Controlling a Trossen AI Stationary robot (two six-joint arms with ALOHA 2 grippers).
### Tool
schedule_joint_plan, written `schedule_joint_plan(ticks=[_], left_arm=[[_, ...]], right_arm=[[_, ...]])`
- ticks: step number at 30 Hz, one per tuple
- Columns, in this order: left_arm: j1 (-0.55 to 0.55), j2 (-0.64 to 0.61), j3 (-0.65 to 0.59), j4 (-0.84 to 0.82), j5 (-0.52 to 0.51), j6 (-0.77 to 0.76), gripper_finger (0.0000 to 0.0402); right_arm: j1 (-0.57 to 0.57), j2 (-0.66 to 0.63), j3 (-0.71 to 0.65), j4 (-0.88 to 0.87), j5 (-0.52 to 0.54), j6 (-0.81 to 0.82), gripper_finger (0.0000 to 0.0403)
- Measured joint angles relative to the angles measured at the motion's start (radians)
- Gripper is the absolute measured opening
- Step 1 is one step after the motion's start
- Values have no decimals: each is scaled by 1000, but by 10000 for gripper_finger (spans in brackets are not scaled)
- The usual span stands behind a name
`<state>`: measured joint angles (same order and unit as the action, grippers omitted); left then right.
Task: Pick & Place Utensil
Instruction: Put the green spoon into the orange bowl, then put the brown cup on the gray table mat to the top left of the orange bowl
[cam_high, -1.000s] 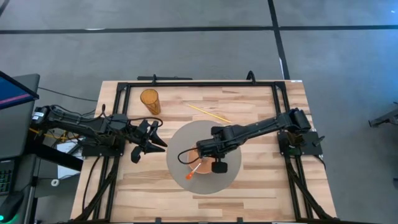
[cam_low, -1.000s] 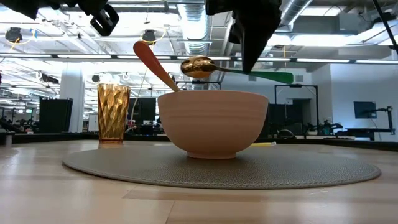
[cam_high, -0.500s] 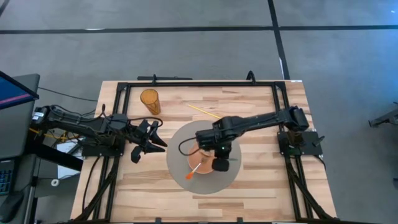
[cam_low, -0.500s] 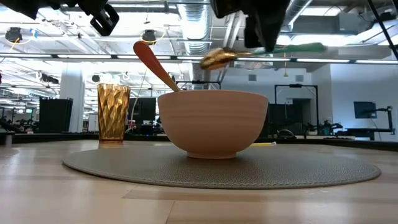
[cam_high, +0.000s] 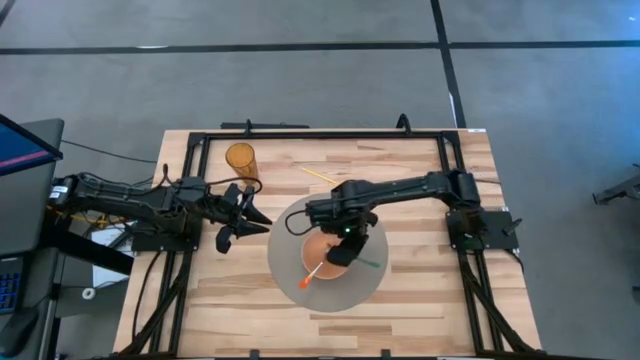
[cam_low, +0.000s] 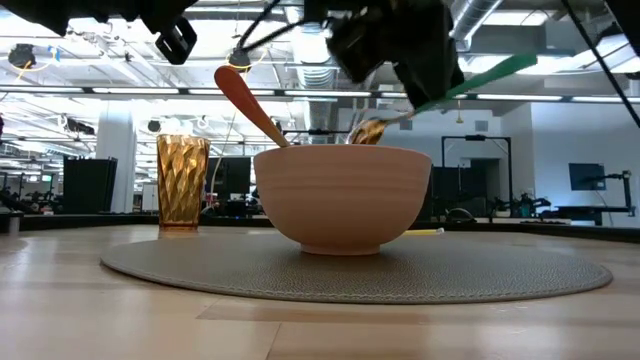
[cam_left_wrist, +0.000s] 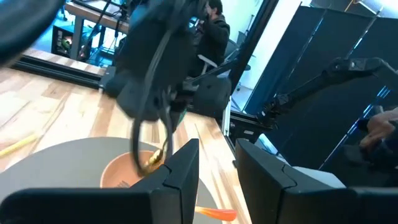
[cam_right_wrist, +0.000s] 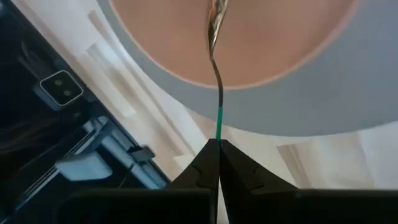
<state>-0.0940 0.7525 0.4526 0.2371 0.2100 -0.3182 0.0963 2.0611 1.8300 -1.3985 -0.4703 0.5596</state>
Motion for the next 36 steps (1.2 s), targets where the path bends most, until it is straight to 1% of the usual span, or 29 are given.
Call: schedule_joint_plan(ticks=[2,6,10,13,18,21,29,31,33,36], left_arm=[[0,0,0,-4,0,0,106],[-1,0,0,-13,8,0,106],[-2,0,0,-16,8,0,106],[-2,0,0,-18,8,0,106],[-2,0,0,-20,8,0,106],[-2,0,0,-21,8,0,106],[-2,0,0,-22,8,0,106],[-2,0,0,-22,8,0,106],[-2,0,0,-22,8,0,106],[-2,0,0,-21,8,0,106]], right_arm=[[-8,25,5,-3,-13,-21,0],[-24,39,10,-1,2,-84,0],[-44,40,11,24,5,-91,5],[-57,40,11,45,4,-91,21],[-61,40,12,82,19,-90,60],[-65,40,12,87,24,-90,72],[-65,27,12,99,28,-102,71],[-65,5,11,96,49,-140,71],[-62,-31,11,98,92,-171,71],[-49,-100,11,97,217,-211,71]])
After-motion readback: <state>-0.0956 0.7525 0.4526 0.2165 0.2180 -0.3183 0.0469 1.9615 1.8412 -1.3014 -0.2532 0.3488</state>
